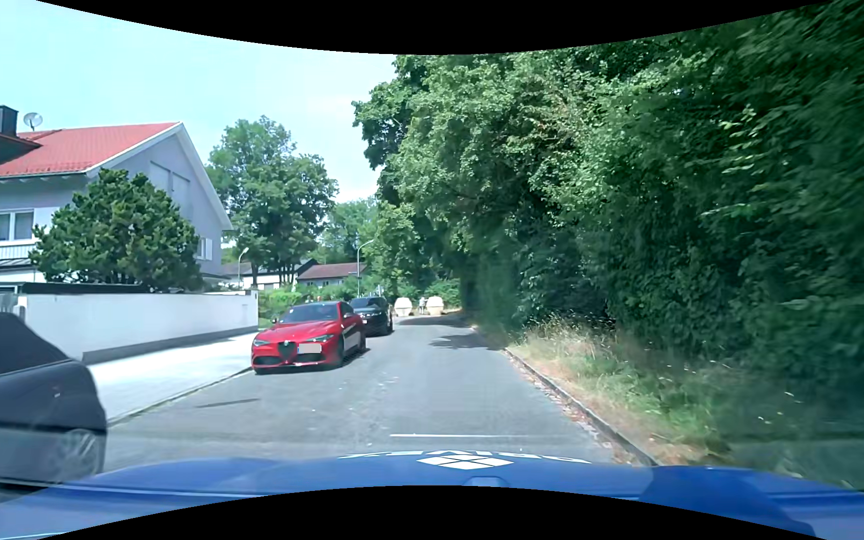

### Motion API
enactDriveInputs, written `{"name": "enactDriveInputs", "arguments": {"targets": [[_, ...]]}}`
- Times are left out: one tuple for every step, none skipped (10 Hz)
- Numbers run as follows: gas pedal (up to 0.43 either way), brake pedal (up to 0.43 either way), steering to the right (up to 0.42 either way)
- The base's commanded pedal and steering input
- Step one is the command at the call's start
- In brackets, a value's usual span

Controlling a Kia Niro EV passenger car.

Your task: Follow the waypoints while adhering to traffic rules and regulations

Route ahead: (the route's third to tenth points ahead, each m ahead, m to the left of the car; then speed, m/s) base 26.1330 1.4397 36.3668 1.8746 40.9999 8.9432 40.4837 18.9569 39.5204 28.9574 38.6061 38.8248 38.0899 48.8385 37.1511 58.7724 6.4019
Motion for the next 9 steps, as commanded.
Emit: {"name": "enactDriveInputs", "arguments": {"targets": [[0.177,0.000,-0.012],[0.169,0.000,-0.012],[0.157,0.000,-0.008],[0.150,0.000,-0.004],[0.138,0.000,-0.003],[0.138,0.000,-0.004],[0.138,0.000,-0.004],[0.138,0.000,-0.003],[0.138,0.000,-0.004]]}}
